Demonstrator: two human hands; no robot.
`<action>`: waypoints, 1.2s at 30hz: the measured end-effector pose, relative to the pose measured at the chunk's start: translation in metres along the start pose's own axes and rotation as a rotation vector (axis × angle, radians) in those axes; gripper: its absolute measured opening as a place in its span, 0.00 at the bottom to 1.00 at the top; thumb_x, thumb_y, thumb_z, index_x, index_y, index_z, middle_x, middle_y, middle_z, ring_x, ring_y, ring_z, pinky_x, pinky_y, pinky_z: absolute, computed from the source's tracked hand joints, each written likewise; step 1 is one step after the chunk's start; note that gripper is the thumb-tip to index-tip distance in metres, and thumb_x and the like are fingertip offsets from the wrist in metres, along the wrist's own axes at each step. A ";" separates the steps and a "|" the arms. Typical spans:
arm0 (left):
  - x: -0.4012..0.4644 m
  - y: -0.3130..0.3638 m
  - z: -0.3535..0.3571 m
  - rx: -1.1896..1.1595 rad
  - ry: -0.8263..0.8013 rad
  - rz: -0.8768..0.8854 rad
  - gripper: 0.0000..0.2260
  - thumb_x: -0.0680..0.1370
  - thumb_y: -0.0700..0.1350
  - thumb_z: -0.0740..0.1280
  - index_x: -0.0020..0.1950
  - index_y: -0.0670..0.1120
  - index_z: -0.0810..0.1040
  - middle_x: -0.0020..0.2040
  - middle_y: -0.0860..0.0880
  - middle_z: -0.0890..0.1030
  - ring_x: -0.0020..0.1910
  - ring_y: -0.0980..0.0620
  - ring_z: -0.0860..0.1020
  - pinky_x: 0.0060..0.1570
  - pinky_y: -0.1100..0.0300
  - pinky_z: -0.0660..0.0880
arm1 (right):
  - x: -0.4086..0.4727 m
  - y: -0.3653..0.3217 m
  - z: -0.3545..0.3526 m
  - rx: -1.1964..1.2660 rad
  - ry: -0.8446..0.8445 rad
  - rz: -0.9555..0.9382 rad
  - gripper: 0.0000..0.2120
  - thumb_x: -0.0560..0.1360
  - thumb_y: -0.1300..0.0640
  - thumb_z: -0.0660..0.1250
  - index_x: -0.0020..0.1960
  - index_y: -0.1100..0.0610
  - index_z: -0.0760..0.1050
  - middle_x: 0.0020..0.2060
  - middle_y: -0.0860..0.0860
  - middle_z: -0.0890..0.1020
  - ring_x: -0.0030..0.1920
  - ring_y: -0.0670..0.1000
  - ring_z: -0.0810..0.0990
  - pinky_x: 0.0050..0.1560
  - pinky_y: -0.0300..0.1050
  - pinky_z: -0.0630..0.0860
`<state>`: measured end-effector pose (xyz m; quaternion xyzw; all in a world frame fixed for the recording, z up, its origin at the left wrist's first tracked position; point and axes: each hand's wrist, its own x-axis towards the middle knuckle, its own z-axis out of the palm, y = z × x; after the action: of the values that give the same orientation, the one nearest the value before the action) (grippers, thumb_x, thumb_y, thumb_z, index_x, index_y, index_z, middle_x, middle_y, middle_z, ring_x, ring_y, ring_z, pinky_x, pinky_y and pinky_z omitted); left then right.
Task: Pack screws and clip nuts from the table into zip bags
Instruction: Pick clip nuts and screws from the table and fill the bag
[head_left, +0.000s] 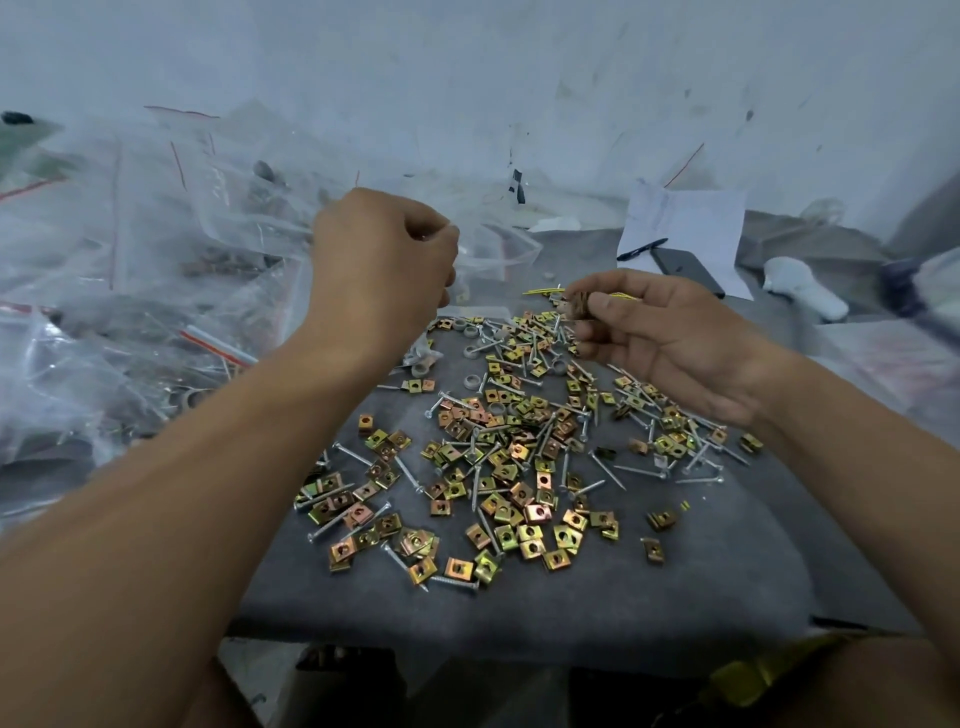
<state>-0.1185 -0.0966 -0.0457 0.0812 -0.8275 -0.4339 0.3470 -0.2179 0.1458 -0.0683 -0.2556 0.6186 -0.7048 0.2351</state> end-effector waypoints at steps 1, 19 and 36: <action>-0.001 0.000 0.001 0.003 -0.004 0.013 0.11 0.83 0.39 0.68 0.44 0.38 0.87 0.34 0.43 0.85 0.29 0.52 0.83 0.34 0.46 0.83 | -0.002 -0.002 0.001 0.010 -0.007 -0.025 0.11 0.76 0.63 0.71 0.57 0.62 0.83 0.51 0.61 0.83 0.45 0.52 0.84 0.50 0.47 0.83; -0.006 0.008 0.016 0.036 -0.073 0.075 0.07 0.83 0.43 0.71 0.49 0.46 0.89 0.33 0.51 0.84 0.27 0.56 0.82 0.30 0.62 0.79 | -0.037 -0.030 0.042 0.056 -0.253 -0.322 0.13 0.73 0.69 0.71 0.56 0.61 0.83 0.43 0.56 0.80 0.44 0.52 0.81 0.56 0.54 0.80; -0.007 0.009 0.015 -0.028 -0.123 0.054 0.08 0.83 0.44 0.72 0.45 0.48 0.88 0.31 0.50 0.84 0.26 0.56 0.81 0.30 0.60 0.81 | -0.030 -0.027 0.053 -0.683 0.224 -0.704 0.10 0.74 0.64 0.77 0.53 0.57 0.81 0.46 0.50 0.86 0.46 0.53 0.85 0.50 0.46 0.81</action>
<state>-0.1213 -0.0785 -0.0478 0.0274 -0.8429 -0.4402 0.3083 -0.1608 0.1285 -0.0382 -0.4341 0.7116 -0.5217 -0.1819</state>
